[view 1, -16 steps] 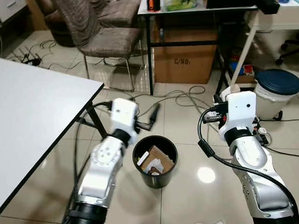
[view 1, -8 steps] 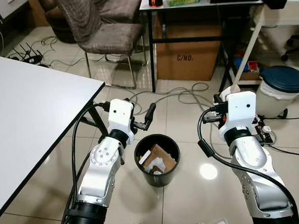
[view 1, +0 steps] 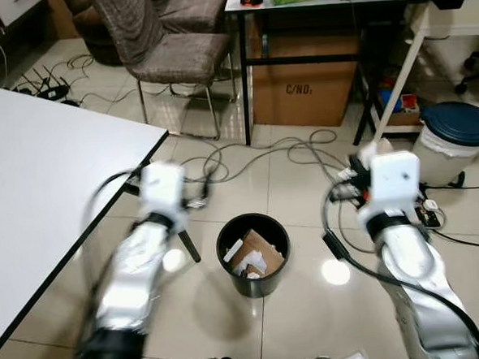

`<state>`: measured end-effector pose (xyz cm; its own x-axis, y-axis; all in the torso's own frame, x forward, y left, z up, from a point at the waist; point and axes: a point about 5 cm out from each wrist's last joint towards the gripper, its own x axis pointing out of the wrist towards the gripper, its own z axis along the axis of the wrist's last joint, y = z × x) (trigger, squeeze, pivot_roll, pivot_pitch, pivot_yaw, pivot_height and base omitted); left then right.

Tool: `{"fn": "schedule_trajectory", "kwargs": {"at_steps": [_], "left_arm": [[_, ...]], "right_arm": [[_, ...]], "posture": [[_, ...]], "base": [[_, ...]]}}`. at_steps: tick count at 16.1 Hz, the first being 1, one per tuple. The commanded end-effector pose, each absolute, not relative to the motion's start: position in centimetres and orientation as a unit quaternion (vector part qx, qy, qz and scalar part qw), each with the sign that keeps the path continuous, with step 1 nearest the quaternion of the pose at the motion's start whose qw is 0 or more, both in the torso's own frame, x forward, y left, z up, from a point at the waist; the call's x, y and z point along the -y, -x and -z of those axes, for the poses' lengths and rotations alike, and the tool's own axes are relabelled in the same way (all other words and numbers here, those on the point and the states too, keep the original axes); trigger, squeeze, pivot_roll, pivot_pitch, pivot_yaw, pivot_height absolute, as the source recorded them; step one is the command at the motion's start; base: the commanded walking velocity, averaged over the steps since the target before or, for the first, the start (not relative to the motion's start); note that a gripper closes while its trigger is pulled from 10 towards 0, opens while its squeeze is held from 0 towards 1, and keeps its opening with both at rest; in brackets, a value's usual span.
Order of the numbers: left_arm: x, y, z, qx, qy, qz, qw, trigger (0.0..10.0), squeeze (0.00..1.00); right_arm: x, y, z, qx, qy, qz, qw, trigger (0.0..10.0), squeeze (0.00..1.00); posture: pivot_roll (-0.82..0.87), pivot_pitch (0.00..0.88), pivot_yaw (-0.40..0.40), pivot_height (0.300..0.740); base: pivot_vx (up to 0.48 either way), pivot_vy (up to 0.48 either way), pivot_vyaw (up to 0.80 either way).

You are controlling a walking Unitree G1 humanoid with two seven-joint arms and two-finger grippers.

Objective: Picking trash to rubbish bin

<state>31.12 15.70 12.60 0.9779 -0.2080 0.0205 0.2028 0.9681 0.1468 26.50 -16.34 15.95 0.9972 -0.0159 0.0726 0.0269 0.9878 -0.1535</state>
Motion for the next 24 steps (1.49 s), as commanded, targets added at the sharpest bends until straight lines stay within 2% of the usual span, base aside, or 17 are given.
{"fn": "schedule_trajectory", "kwargs": {"at_steps": [1, 5, 7, 11, 24], "left_arm": [[-16.6, -30.8, -12.9, 0.026, -0.081, 0.091, 0.992, 10.0, 0.0], [-17.1, -29.9, -12.9, 0.03, -0.073, 0.097, 0.992, 10.0, 0.0], [-15.9, -28.6, -12.7, 0.025, -0.052, 0.147, 0.987, 10.0, 0.0], [-16.5, -28.3, -12.6, 0.022, -0.058, 0.135, 0.989, 10.0, 0.0], [-15.6, -28.4, -12.5, 0.01, -0.052, 0.153, 0.987, 10.0, 0.0]], "right_arm": [[16.6, -26.1, -16.6, 0.051, 0.08, 0.016, 0.995, 10.0, 0.0], [17.4, -24.7, -16.1, 0.041, 0.087, 0.022, 0.995, 10.0, 0.0], [17.4, -24.0, -16.0, 0.036, 0.086, 0.024, 0.995, 10.0, 0.0], [17.0, -23.7, -16.0, 0.036, 0.085, 0.018, 0.996, 10.0, 0.0], [16.7, -23.8, -15.8, 0.032, 0.084, 0.017, 0.996, 10.0, 0.0]], "posture": [[-0.09, 0.099, 0.08, 0.74], [-0.09, 0.111, 0.083, 0.74], [-0.09, 0.12, 0.084, 0.74], [-0.09, 0.128, 0.084, 0.74], [-0.1, 0.128, 0.092, 0.74]], "base": [[0.0, 0.0, 0.0], [0.0, 0.0, 0.0], [0.0, 0.0, 0.0], [0.0, 0.0, 0.0], [0.367, 0.0, 0.0]]}}
